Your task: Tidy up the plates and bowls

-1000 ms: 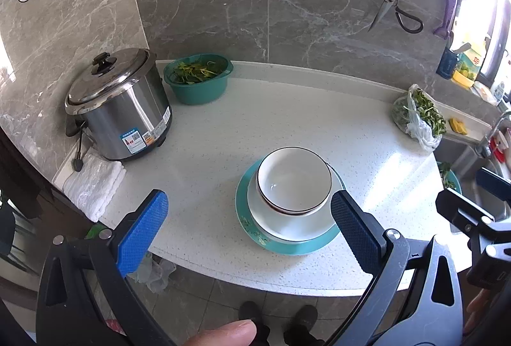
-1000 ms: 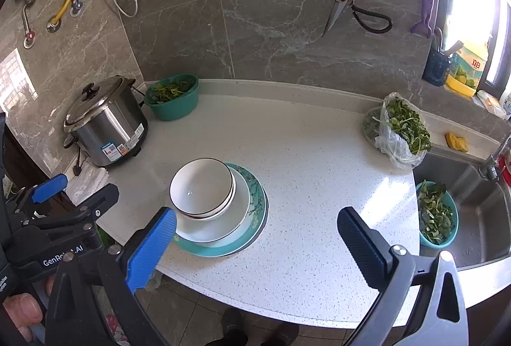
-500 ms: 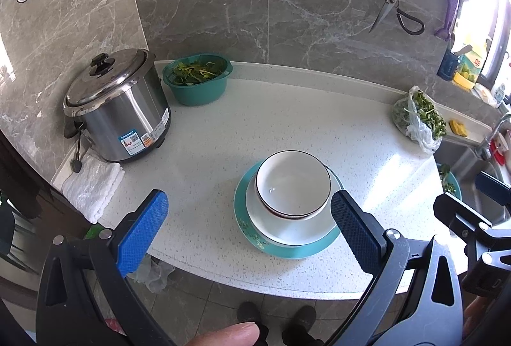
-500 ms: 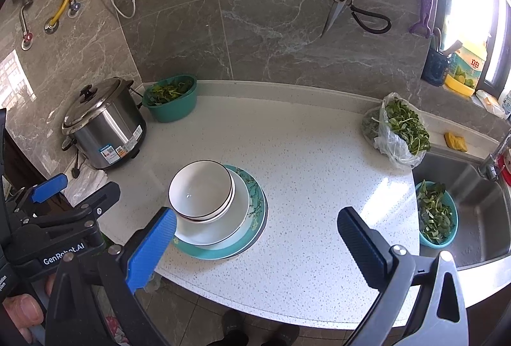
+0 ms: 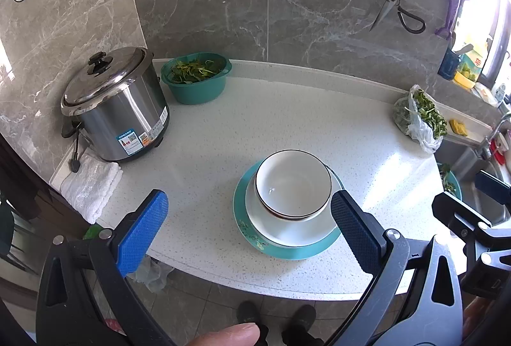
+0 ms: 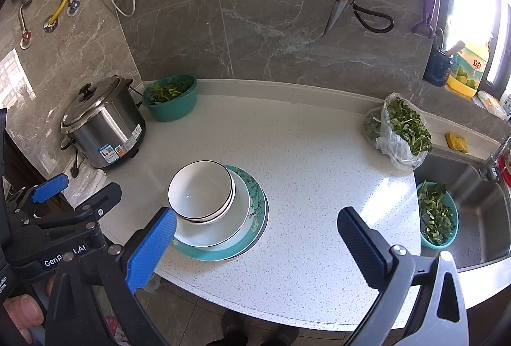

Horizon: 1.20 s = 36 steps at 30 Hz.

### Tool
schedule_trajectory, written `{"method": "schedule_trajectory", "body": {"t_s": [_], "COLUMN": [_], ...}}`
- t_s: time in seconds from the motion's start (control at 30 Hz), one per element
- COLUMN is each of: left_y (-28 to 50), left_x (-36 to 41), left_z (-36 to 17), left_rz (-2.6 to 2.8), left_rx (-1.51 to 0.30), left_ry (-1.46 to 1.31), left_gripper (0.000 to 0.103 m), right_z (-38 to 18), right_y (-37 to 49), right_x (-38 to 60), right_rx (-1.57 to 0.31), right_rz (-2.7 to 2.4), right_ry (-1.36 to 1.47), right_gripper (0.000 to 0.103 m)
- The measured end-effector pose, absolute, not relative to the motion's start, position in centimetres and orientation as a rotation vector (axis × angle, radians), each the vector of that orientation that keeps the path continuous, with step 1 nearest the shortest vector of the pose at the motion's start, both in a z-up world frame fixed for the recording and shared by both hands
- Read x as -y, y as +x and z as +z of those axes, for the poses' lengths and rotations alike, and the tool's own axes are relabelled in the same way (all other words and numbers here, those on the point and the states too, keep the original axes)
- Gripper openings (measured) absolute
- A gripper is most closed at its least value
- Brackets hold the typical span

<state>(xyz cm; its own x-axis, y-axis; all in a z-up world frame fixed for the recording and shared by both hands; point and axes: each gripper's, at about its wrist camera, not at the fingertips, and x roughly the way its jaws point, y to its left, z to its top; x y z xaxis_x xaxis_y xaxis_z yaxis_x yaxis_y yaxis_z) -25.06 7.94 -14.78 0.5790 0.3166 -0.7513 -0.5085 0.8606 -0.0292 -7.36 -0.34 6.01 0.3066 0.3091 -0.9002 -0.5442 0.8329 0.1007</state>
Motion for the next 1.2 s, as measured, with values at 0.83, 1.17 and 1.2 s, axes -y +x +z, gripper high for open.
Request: {"method": "schedule_trajectory", "body": {"t_s": [0.83, 1.17, 1.2], "left_y": [-24.7, -24.74, -24.76], "left_x": [-7.95, -7.83, -7.85], "left_z": [-15.23, -15.48, -15.41], "left_rz": [0.488, 0.491, 0.49], "left_rx": [-0.826, -0.826, -0.827], "left_ry": [-0.256, -0.26, -0.26], "left_gripper": [0.103, 0.103, 0.103], "right_z": [5.6, 5.35, 5.28], "right_y": [-7.13, -7.15, -7.12], "right_x": [0.25, 0.4, 0.43], "right_rx": [-1.132, -1.134, -1.134], "right_rz": [0.571, 0.568, 0.568], "right_ry": [-0.243, -0.243, -0.243], "right_gripper": [0.103, 0.103, 0.103]}}
